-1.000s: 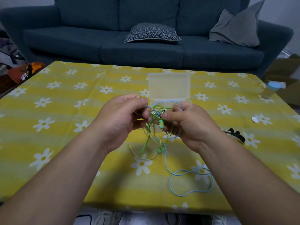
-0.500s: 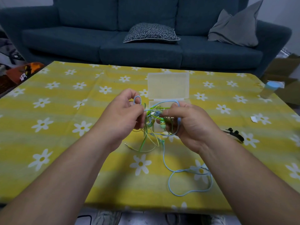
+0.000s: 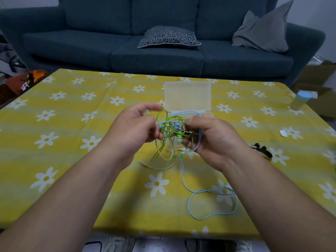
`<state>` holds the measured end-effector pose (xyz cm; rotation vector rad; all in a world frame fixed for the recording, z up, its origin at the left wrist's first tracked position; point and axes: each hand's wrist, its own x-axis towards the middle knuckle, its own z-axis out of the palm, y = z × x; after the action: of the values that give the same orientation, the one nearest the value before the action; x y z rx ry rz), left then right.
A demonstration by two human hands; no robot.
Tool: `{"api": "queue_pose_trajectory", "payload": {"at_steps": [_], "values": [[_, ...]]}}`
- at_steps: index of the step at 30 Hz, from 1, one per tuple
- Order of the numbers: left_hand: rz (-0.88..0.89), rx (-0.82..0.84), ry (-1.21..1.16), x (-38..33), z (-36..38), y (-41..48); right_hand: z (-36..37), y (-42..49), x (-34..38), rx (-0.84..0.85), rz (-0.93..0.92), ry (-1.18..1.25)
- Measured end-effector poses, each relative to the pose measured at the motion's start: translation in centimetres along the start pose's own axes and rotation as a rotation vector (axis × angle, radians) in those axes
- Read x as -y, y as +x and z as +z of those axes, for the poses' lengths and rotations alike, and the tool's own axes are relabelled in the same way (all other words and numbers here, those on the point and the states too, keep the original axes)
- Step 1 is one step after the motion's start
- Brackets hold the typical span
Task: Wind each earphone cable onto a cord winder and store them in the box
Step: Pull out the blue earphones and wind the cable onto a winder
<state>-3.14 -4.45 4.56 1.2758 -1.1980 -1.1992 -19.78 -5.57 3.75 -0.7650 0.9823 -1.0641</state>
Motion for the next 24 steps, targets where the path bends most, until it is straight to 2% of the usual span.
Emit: {"api": "queue_pose_trajectory", "payload": {"at_steps": [6,11,16,20,24], "values": [[0.036,0.004,0.128,0.09,0.26,-0.3,0.06,-0.13,-0.17,0.021,-0.048,-0.024],[0.128,0.026,0.175,0.3,0.23,-0.12,-0.29,0.27,-0.32,-0.001,0.014,-0.036],[0.085,-0.027,0.209,0.58,0.17,0.11,-0.35,0.32,-0.5,0.006,0.046,-0.06],[0.062,-0.059,0.304,0.57,0.36,0.04,-0.32,0.16,-0.53,0.006,0.001,-0.084],[0.178,-0.016,0.462,0.71,0.16,-0.17,-0.21,0.15,-0.67,0.014,-0.068,-0.129]]}}
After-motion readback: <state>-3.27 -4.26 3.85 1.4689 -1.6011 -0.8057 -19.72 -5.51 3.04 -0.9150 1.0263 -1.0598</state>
